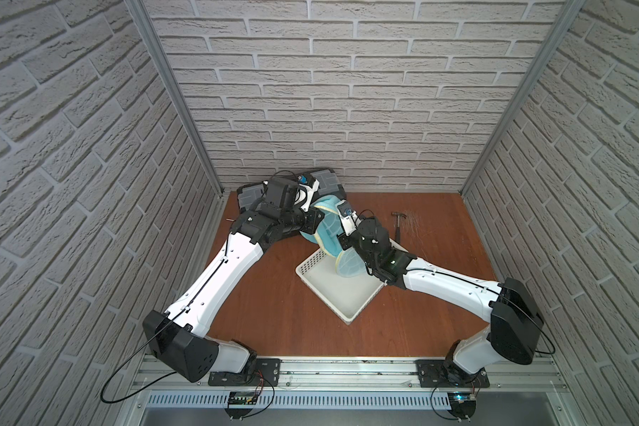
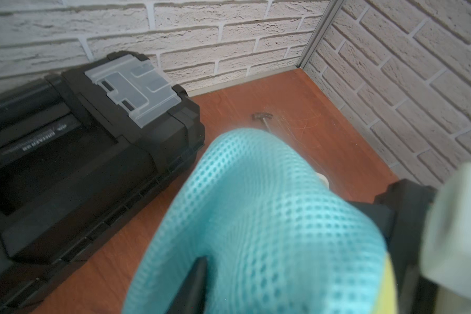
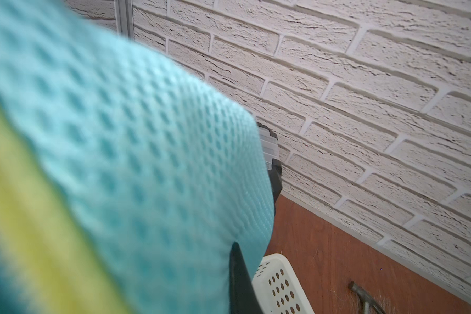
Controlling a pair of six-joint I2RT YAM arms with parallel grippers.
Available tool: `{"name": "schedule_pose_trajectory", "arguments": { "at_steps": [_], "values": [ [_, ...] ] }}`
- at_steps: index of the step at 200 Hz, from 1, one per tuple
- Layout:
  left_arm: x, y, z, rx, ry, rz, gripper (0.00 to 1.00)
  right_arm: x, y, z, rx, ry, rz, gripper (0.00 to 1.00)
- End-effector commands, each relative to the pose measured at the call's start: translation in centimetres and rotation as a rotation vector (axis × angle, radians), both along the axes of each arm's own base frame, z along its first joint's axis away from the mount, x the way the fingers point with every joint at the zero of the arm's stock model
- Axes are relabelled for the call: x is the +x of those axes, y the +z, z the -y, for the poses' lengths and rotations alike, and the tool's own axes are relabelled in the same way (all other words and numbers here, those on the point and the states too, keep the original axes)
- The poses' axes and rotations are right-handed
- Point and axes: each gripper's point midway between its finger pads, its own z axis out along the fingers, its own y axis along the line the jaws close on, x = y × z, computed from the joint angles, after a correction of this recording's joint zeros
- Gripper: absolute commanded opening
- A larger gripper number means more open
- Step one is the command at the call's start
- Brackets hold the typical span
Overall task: Turn the laundry bag inside out
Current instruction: Turn over the laundry bag.
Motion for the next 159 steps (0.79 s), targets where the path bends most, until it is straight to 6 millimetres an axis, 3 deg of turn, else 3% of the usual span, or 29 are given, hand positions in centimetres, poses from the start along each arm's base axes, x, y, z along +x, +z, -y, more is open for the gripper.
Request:
{"name": "schedule_pose_trajectory", "arguments": {
  "at_steps": [1, 37, 64, 97, 159],
  "values": [
    [1.5, 0.0, 0.2, -0.058, 0.046, 0.026, 0.70, -1.5, 2.1, 0.4, 0.081, 0.049, -0.018, 0.03],
    [3.0, -2.6, 0.6, 0.000, 0.178, 0.040, 0.93, -1.8, 2.8, 1.2, 0.140, 0.006, -0.084, 0.03],
    [3.7, -4.0, -0.3, 0.049, 0.309, 0.054, 0.98, -1.9, 3.3, 1.3, 0.140, -0.006, -0.123, 0.03],
    [4.5, -6.0, -1.9, 0.044, 0.434, 0.051, 0.98, -2.2, 4.2, 1.8, 0.173, -0.011, -0.134, 0.03],
    [5.2, -6.0, 0.7, -0.111, 0.361, 0.047, 0.84, -1.8, 3.7, 3.2, 0.243, -0.006, -0.185, 0.03]
  ]
}}
